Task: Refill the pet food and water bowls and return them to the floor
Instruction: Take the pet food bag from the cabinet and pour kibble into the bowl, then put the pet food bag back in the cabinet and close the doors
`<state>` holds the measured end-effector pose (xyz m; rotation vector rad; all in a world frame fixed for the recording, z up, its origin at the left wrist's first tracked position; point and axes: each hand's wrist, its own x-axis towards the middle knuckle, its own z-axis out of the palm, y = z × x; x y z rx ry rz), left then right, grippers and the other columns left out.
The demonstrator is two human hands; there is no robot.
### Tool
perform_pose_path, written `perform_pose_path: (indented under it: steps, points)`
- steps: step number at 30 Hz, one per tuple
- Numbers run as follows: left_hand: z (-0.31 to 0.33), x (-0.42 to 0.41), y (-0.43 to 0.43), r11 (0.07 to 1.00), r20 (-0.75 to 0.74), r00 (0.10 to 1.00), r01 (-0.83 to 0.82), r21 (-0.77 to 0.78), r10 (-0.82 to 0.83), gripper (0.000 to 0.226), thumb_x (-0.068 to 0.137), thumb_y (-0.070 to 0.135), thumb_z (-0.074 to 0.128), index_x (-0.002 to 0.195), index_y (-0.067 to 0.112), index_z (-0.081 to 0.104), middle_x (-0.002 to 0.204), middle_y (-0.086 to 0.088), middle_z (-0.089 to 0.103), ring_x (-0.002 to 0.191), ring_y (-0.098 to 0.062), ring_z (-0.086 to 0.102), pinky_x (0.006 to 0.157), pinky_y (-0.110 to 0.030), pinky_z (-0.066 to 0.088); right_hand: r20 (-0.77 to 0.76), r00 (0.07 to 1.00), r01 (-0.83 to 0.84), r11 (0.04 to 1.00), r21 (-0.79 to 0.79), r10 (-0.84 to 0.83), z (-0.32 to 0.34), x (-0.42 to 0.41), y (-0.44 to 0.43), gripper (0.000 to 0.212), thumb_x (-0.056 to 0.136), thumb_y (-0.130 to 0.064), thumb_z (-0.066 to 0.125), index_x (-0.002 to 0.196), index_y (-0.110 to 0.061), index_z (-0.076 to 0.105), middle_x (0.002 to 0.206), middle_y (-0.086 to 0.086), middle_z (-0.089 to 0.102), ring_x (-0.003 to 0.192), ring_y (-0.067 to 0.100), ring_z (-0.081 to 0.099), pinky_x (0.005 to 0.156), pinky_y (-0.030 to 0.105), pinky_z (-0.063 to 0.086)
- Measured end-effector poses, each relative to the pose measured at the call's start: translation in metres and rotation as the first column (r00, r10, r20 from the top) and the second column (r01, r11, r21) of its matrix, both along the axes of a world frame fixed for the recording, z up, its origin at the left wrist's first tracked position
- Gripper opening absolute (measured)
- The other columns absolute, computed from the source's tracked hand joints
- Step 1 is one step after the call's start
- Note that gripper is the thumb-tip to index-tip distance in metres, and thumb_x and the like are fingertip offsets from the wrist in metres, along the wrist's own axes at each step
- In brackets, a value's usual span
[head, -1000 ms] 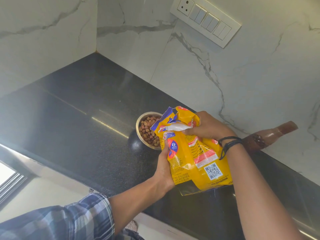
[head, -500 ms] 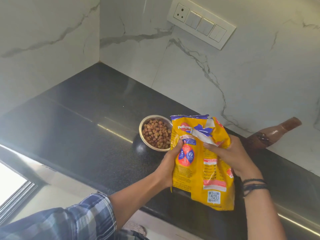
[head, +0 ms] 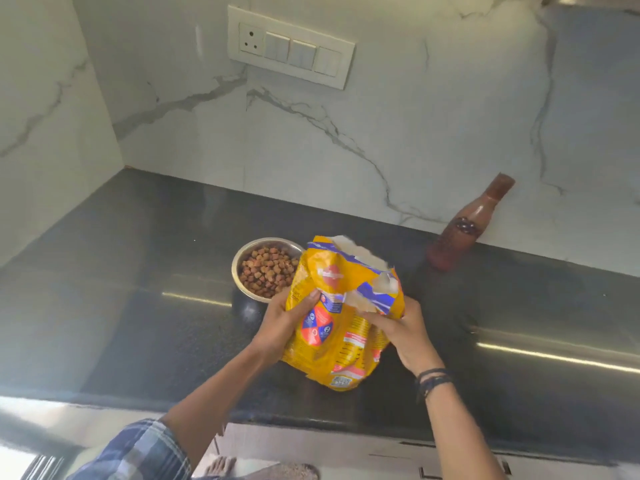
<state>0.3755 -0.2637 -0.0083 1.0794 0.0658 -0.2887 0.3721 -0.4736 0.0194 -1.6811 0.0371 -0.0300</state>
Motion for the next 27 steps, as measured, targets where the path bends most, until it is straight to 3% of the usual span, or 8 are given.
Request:
perform_pose_path:
  steps: [5, 11, 13, 18, 21, 24, 25, 27]
  points:
    - [0.0, -0.001, 0.01, 0.999, 0.047, 0.999, -0.015, 0.048, 0.013, 0.033, 0.083, 0.027, 0.064, 0.113, 0.014, 0.065, 0.108, -0.013, 0.075, 0.094, -0.033, 0.073, 0.079, -0.045, 0.061, -0.011, 1.0, 0.011, 1.0, -0.021, -0.011, -0.006, -0.01, 0.004, 0.033, 0.076, -0.005, 0.082, 0.104, -0.018, 0.072, 0.098, -0.005, 0.079, 0.091, 0.012, 0.074, 0.071, 0.023, 0.057]
    - [0.02, -0.01, 0.003, 0.966, 0.17, 0.978, -0.154, 0.208, 0.119, 0.028, 0.092, 0.032, 0.063, 0.101, 0.007, 0.073, 0.098, -0.017, 0.076, 0.091, -0.037, 0.074, 0.082, -0.056, 0.058, 0.014, 0.997, 0.073, 0.995, -0.063, -0.072, -0.002, -0.021, 0.009, 0.011, 0.084, -0.015, 0.078, 0.095, -0.015, 0.075, 0.086, -0.009, 0.079, 0.08, 0.003, 0.073, 0.065, 0.016, 0.053]
    - [0.042, -0.006, -0.002, 0.937, 0.242, 0.963, -0.189, 0.292, 0.119, 0.034, 0.093, 0.037, 0.064, 0.094, 0.004, 0.074, 0.09, -0.019, 0.077, 0.086, -0.035, 0.074, 0.078, -0.057, 0.059, 0.051, 0.99, 0.132, 0.991, -0.037, -0.13, 0.01, -0.021, 0.005, 0.011, 0.083, -0.014, 0.079, 0.092, -0.008, 0.077, 0.082, -0.004, 0.078, 0.074, 0.005, 0.071, 0.065, 0.02, 0.054]
    - [0.128, 0.019, -0.014, 0.9, 0.389, 0.911, -0.28, 0.334, 0.139, 0.048, 0.091, 0.039, 0.068, 0.076, -0.006, 0.067, 0.076, -0.024, 0.073, 0.064, -0.023, 0.068, 0.062, -0.045, 0.058, 0.211, 0.965, 0.153, 0.987, 0.043, -0.159, 0.075, -0.019, -0.003, 0.005, 0.082, -0.022, 0.078, 0.087, -0.025, 0.078, 0.089, -0.007, 0.079, 0.087, 0.012, 0.073, 0.082, 0.039, 0.059]
    - [0.192, 0.034, -0.019, 0.902, 0.491, 0.855, -0.334, 0.275, 0.167, 0.047, 0.089, 0.036, 0.071, 0.068, -0.005, 0.062, 0.06, -0.013, 0.068, 0.055, -0.013, 0.058, 0.054, -0.031, 0.048, 0.336, 0.941, 0.032, 0.998, 0.045, -0.045, 0.133, -0.015, -0.013, 0.035, 0.075, -0.063, 0.07, 0.102, -0.041, 0.076, 0.101, -0.01, 0.077, 0.105, 0.025, 0.069, 0.099, 0.051, 0.053]
    - [0.257, 0.042, -0.018, 0.918, 0.536, 0.83, -0.321, 0.233, 0.154, 0.039, 0.088, 0.036, 0.072, 0.077, -0.001, 0.07, 0.068, -0.011, 0.072, 0.06, -0.019, 0.066, 0.056, -0.036, 0.057, 0.303, 0.952, -0.061, 0.956, 0.289, -0.031, 0.18, -0.003, -0.028, 0.09, 0.071, -0.08, 0.06, 0.144, -0.028, 0.05, 0.133, 0.009, 0.065, 0.13, 0.034, 0.055, 0.112, 0.054, 0.039]
    - [0.278, 0.043, -0.017, 0.927, 0.545, 0.829, -0.294, 0.234, 0.125, 0.037, 0.088, 0.038, 0.071, 0.08, 0.001, 0.072, 0.072, -0.01, 0.074, 0.063, -0.021, 0.07, 0.059, -0.038, 0.059, 0.325, 0.946, -0.097, 0.947, 0.305, -0.007, 0.19, 0.001, -0.034, 0.083, 0.077, -0.078, 0.055, 0.143, -0.026, 0.052, 0.137, 0.013, 0.062, 0.131, 0.03, 0.054, 0.114, 0.053, 0.036]
    - [0.318, 0.05, -0.014, 0.949, 0.588, 0.808, -0.215, 0.231, 0.04, 0.033, 0.089, 0.039, 0.069, 0.083, 0.007, 0.072, 0.073, -0.007, 0.077, 0.063, -0.02, 0.073, 0.058, -0.034, 0.06, 0.311, 0.948, 0.045, 0.997, 0.063, -0.062, 0.211, 0.003, -0.041, 0.029, 0.094, -0.059, 0.048, 0.12, -0.057, 0.06, 0.13, 0.003, 0.066, 0.113, -0.002, 0.059, 0.113, 0.052, 0.036]
